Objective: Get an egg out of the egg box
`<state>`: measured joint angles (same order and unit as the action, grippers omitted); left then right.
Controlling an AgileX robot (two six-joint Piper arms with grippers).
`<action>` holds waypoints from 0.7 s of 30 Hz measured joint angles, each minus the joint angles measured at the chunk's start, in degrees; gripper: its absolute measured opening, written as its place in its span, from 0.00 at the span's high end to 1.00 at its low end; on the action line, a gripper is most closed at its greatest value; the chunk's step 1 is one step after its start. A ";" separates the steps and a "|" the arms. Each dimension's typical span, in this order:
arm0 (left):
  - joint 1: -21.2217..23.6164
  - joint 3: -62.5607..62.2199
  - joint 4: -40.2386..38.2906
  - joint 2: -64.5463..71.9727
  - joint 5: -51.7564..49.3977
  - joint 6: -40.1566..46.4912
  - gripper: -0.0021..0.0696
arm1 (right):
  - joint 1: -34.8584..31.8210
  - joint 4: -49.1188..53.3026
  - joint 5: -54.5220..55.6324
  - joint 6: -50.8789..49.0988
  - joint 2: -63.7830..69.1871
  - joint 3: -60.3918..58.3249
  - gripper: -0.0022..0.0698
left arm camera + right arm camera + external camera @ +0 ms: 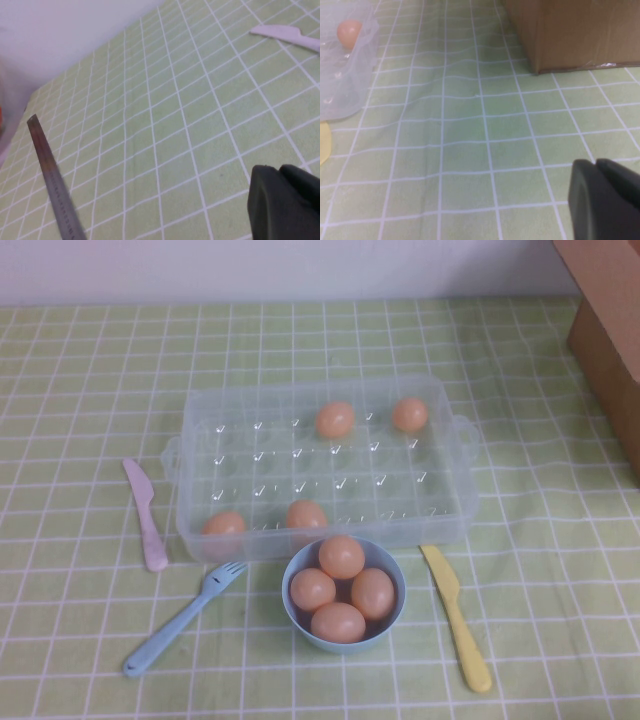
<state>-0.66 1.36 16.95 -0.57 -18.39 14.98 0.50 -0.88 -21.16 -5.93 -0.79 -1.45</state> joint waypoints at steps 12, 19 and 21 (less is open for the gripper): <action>0.00 0.12 0.47 0.00 4.13 -0.47 0.98 | 0.00 0.00 0.00 0.00 0.00 0.00 0.99; 0.00 0.11 -19.67 0.00 25.89 -26.95 0.98 | 0.00 0.00 0.00 0.00 0.00 0.00 0.99; 0.00 0.11 -22.48 0.00 31.59 -36.00 0.98 | 0.00 0.00 0.00 0.00 0.00 0.00 0.99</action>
<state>-0.66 1.47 -5.53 -0.57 13.20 -21.02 0.50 -0.88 -21.16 -5.93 -0.79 -1.45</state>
